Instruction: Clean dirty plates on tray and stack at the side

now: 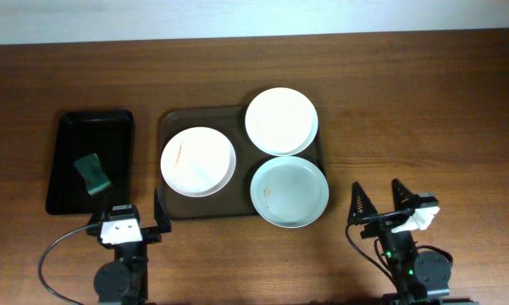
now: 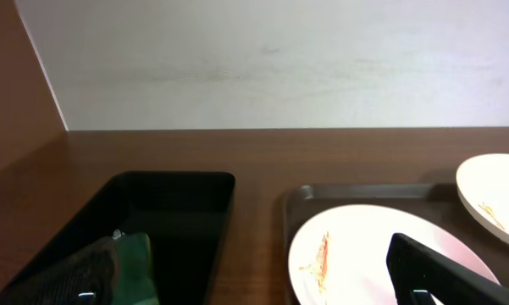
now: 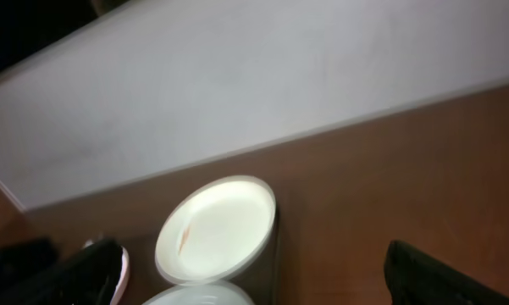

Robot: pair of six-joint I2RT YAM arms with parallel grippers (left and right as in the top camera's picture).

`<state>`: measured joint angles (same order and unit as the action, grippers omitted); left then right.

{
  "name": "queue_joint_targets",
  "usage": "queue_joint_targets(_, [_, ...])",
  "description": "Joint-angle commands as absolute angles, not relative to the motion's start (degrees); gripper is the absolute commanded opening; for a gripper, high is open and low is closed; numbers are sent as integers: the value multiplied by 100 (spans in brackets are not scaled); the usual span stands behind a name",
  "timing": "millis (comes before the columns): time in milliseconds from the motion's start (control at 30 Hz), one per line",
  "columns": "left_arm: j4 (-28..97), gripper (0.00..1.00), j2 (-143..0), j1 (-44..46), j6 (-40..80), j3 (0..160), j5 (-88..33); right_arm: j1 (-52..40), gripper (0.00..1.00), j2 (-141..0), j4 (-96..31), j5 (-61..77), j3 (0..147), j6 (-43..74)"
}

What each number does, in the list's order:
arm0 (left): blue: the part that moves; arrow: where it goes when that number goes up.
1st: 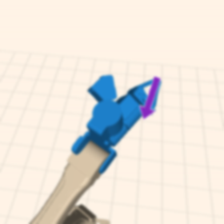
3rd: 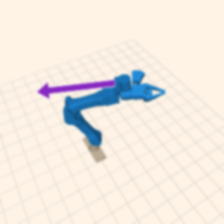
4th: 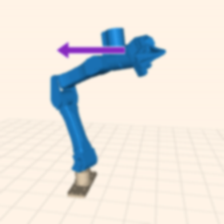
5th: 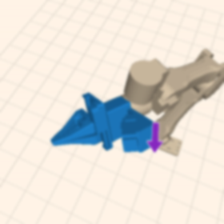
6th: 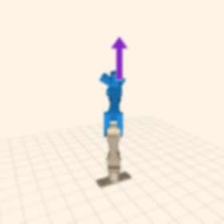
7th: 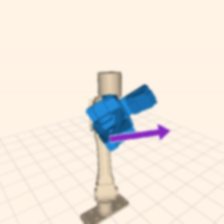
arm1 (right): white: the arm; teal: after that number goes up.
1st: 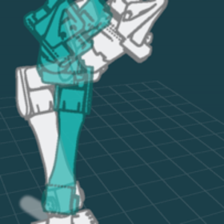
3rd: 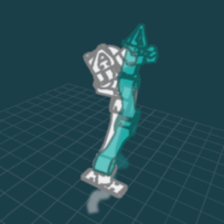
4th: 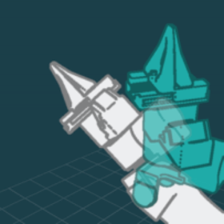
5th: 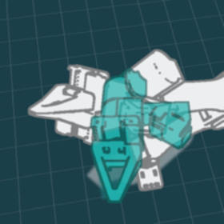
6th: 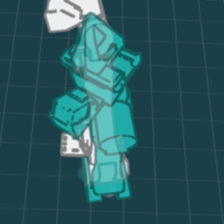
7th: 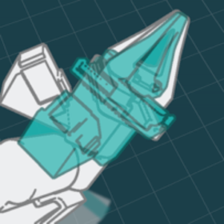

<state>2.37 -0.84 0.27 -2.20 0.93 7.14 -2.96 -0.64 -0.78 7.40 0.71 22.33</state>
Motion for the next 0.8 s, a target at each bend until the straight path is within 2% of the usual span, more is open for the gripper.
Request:
queue_joint_targets(0, [283,99,-34,58,-220,54,314,-259,98,-36,-222,996,32,2644])
queue_joint_targets(100, [467,99,-110,58,67,276,-220,-259,98,-40,307,1461,104,2617])
queue_joint_targets(200, [1044,99,-727,58,152,1079,-224,-259,98,-460,3,1964,674,2534])
queue_joint_targets(300, [1533,99,-2239,58,119,2558,-375,-259,98,-1994,-353,2128,1992,2018])
queue_joint_targets(367, [2349,99,-3470,60,34,3758,-478,-261,98,-3096,-1011,2206,3146,1546])
queue_joint_targets(467, [3951,99,-5468,58,34,5850,-475,-261,98,-4963,-2620,2211,5183,1365])
queue_joint_targets(533, [5452,99,-7072,58,14,7557,-473,-320,98,-6440,-3909,2211,6781,1350])
queue_joint_targets(633, [7408,99,-9056,58,5,9518,-443,-913,98,-8099,-5247,2209,8718,1046])
queue_joint_targets(667, [7690,99,-9496,58,-10,9830,-220,-1076,98,-8488,-5376,2215,9070,1035])
queue_joint_targets(767, [7623,99,-9789,58,-3,9856,-152,-1302,98,-9172,-4630,2707,9142,1549])
